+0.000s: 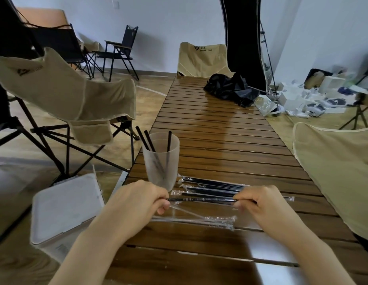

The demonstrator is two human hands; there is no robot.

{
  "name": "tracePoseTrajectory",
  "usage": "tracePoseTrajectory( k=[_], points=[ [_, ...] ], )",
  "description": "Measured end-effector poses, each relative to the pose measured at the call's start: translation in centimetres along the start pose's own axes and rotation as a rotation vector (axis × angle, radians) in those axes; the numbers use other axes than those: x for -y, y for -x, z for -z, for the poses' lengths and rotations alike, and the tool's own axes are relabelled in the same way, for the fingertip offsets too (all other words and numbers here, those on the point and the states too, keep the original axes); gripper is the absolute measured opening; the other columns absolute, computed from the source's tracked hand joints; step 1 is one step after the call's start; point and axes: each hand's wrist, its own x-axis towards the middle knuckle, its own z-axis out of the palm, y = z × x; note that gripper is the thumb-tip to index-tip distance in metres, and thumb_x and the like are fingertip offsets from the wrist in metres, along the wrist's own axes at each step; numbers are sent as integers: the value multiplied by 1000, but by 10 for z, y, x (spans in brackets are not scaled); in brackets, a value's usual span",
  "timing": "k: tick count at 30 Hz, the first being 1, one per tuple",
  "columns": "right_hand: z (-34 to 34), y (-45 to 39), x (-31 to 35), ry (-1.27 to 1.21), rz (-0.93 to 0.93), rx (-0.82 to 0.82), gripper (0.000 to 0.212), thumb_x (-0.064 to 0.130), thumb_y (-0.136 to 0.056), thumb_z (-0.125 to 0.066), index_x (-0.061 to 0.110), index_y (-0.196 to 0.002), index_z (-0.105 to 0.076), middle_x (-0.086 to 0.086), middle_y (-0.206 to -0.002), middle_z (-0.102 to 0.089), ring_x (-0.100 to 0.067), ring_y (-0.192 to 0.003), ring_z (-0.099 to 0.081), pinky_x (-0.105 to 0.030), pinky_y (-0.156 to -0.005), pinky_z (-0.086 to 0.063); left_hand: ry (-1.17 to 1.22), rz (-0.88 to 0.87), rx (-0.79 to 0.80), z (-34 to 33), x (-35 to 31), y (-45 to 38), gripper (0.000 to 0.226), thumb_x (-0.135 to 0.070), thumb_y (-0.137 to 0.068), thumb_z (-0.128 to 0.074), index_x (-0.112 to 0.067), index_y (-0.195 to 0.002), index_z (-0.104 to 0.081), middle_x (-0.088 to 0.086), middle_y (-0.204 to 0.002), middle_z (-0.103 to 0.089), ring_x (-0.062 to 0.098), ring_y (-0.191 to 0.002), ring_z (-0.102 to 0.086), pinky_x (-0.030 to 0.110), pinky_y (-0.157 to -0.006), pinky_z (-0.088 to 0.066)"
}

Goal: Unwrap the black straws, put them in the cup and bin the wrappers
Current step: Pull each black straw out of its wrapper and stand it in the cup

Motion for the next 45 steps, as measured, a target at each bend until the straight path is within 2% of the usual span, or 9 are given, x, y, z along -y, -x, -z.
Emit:
tracePoseTrajectory(
  k=[6,12,18,23,27,32,36,40,45],
  points=[
    [-4,0,1,-7,-9,26,20,11,-87,-64,21,-73,-74,15,-69,-66,1,-76,-62,-10,-68,-47,-43,-8,26,-10,-1,-4,26,-36,-100,-43,-31,-85,-63,-14,-85,-64,-2,-82,-58,17,-77,-47],
    [-8,0,4,52,-18,115,19,16,-91,-58,29,-89,-73,30,-76,-56,11,-76,-58,-4,-72,-43,-20,-6,76,-13,-1,-5,26,-34,-99,-46,-29,-82,-65,-11,-82,-66,1,-82,-60,19,-78,-48],
    [-16,-4,24,174,92,80,23,32,-91,-58,38,-113,-64,27,-94,-57,9,-91,-49,-26,-94,-37,56,-37,38,-12,-24,-9,22,-44,-97,-48,-39,-79,-60,-15,-74,-66,-6,-73,-60,10,-72,-43],
    [-24,-9,27,204,194,-17,18,17,-84,-69,34,-90,-73,18,-82,-69,-5,-79,-65,-35,-80,-48,117,-34,3,-14,-29,-14,21,-52,-92,-52,-42,-106,-64,-19,-89,-71,-8,-87,-63,19,-87,-51],
    [-18,-8,16,87,130,-60,18,18,-89,-60,31,-87,-73,22,-80,-65,0,-76,-63,-40,-81,-51,135,6,-77,-12,-18,-10,26,-53,-87,-58,-42,-110,-61,-25,-91,-70,-15,-85,-61,8,-79,-47],
    [-17,-9,15,53,114,-50,17,18,-89,-61,29,-88,-74,22,-79,-64,1,-76,-62,-36,-82,-51,70,4,-111,-11,-25,-10,19,-56,-89,-51,-40,-99,-54,-21,-88,-68,-10,-80,-61,13,-74,-52],
    [-19,-9,20,21,143,-27,16,16,-88,-63,25,-94,-75,24,-81,-60,10,-75,-57,-13,-75,-46,4,-7,-148,-12,-30,-13,21,-56,-93,-44,-37,-100,-40,-15,-92,-66,-1,-80,-62,16,-72,-53],
    [-20,-10,23,42,147,36,17,18,-91,-59,27,-93,-73,21,-82,-62,7,-77,-58,-6,-73,-41,73,-11,-109,-11,-31,-13,14,-49,-95,-48,-39,-102,-56,-17,-93,-67,-3,-85,-62,21,-79,-54],
    [-16,-10,21,-32,76,109,24,18,-93,-56,39,-83,-63,22,-73,-59,2,-76,-59,-9,-68,-44,123,28,-116,-7,-21,-15,15,-52,-90,-53,-40,-88,-62,-23,-76,-63,-10,-75,-60,12,-69,-49]
  ],
)
